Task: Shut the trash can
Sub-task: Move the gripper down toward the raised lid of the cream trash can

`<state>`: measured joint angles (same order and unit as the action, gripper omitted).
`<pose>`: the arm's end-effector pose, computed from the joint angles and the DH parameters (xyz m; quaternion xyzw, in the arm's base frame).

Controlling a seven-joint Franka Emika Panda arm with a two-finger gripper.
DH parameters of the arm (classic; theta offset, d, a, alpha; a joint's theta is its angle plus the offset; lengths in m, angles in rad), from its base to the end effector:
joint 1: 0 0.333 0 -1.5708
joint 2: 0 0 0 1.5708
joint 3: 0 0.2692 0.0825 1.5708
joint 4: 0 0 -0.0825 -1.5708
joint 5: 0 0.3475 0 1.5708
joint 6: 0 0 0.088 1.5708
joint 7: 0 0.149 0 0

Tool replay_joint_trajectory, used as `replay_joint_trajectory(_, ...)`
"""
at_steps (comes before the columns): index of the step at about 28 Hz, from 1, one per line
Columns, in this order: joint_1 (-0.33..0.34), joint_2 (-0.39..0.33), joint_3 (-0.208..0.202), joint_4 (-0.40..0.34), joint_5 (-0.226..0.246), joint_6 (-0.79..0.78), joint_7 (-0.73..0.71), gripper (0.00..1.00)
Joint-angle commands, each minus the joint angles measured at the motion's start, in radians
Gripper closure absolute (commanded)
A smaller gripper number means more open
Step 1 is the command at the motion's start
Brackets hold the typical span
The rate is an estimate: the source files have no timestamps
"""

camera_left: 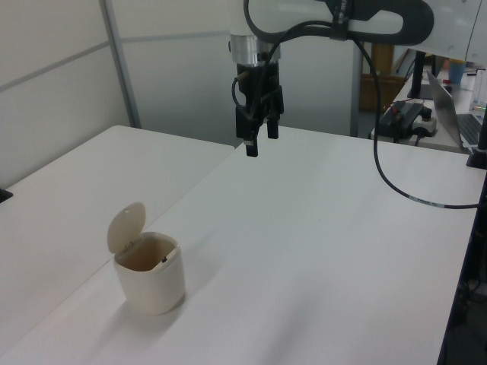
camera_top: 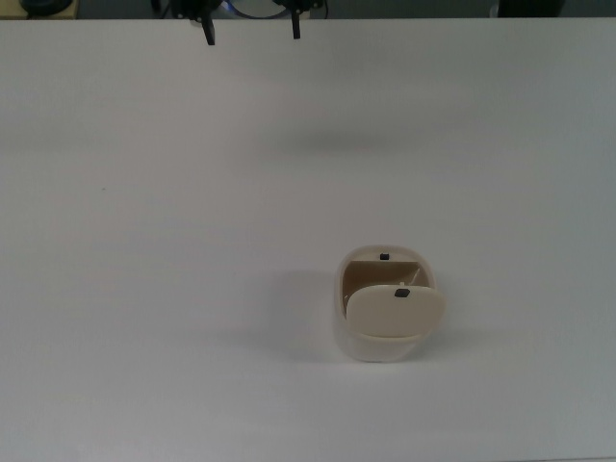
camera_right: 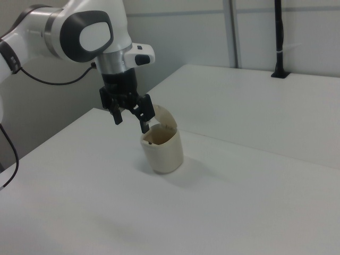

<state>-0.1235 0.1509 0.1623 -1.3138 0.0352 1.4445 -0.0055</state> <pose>0.5430 0.0203 0.5561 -0.9992 -0.0234 0.0096 0.0295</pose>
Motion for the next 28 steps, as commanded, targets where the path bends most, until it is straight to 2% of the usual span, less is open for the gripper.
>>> replay_joint_trajectory(1, 0.034, 0.012, 0.0, -0.024, 0.003, 0.147, -0.008, 0.0)
replay_joint_trajectory(7, 0.061, 0.056, 0.0, -0.038, 0.002, 0.263, 0.012, 0.0)
replay_joint_trajectory(11, 0.076, 0.088, 0.0, -0.038, 0.002, 0.364, 0.087, 0.0)
replay_joint_trajectory(16, 0.126, 0.142, -0.001, -0.038, -0.04, 0.566, 0.209, 0.0)
replay_joint_trajectory(22, 0.162, 0.208, -0.001, -0.033, -0.148, 0.753, 0.373, 0.14)
replay_joint_trajectory(23, 0.174, 0.226, -0.001, -0.03, -0.191, 0.805, 0.431, 0.2)
replay_joint_trajectory(27, 0.192, 0.257, -0.003, -0.03, -0.288, 0.895, 0.544, 0.37)
replay_joint_trajectory(28, 0.194, 0.271, -0.003, -0.028, -0.331, 0.924, 0.59, 0.46)
